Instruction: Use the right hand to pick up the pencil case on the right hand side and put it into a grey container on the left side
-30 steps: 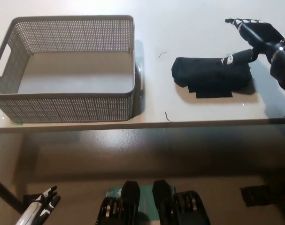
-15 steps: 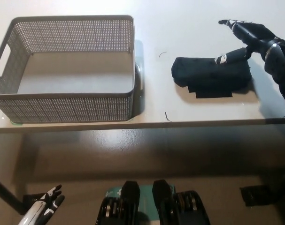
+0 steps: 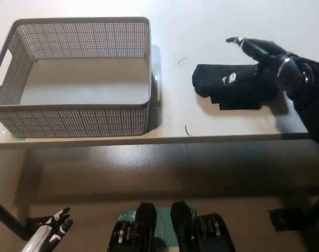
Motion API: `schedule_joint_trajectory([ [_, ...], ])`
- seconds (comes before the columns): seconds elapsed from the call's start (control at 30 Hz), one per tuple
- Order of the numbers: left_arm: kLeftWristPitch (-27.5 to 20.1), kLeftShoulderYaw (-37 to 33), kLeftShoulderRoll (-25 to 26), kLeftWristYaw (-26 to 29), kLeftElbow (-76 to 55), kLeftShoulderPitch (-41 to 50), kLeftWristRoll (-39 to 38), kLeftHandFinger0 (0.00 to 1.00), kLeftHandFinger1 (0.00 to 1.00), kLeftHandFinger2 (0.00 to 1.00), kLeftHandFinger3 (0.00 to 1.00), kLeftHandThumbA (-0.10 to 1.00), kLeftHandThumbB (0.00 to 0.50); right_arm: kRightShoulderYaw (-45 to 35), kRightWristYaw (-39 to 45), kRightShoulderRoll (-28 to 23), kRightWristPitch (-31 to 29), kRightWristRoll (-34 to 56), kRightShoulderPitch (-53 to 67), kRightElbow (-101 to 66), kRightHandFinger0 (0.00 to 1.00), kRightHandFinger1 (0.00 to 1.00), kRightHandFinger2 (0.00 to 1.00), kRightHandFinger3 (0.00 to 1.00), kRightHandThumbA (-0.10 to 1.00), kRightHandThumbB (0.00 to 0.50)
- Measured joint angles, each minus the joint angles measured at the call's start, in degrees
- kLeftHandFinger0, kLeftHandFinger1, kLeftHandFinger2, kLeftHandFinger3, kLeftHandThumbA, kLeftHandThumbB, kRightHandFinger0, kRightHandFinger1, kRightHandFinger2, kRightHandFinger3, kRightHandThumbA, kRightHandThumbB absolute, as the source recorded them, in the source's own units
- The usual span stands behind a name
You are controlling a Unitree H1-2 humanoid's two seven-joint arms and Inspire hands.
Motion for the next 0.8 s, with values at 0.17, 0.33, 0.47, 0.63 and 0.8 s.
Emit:
schedule_joint_trajectory([
  [0.17, -0.1, -0.1, 0.0, 0.0, 0.0, 0.1, 0.0, 1.00, 1.00, 1.00, 1.00, 1.00, 0.284, 2.3, 0.0, 1.5, -0.2, -0.3, -0.4, 4.0, 1.00, 1.00, 1.00, 1.00, 1.00, 0.500],
  [0.33, -0.1, -0.3, 0.0, 0.0, 0.0, 0.2, 0.1, 1.00, 1.00, 1.00, 1.00, 1.00, 0.285, 4.4, -0.2, 3.8, -0.6, -0.8, -1.4, 8.4, 1.00, 1.00, 1.00, 1.00, 1.00, 0.500],
  [0.47, -0.1, -0.4, -0.1, 0.0, -0.1, 0.3, 0.1, 1.00, 1.00, 1.00, 1.00, 1.00, 0.283, 5.9, -1.4, 5.9, -1.7, -1.5, -3.2, 12.8, 1.00, 1.00, 1.00, 1.00, 1.00, 0.500],
  [0.63, -0.2, -0.5, -0.2, 0.0, -0.2, 0.4, 0.2, 1.00, 1.00, 1.00, 1.00, 1.00, 0.314, 7.2, -3.5, 8.1, -3.5, -1.7, -5.1, 18.6, 1.00, 1.00, 1.00, 1.00, 1.00, 0.500],
  [0.8, -0.5, -0.6, -0.3, 0.0, -0.4, 0.4, 0.2, 1.00, 1.00, 1.00, 1.00, 1.00, 0.327, 7.9, -6.8, 9.5, -5.8, -1.8, -5.8, 23.7, 1.00, 1.00, 1.00, 1.00, 1.00, 0.500],
])
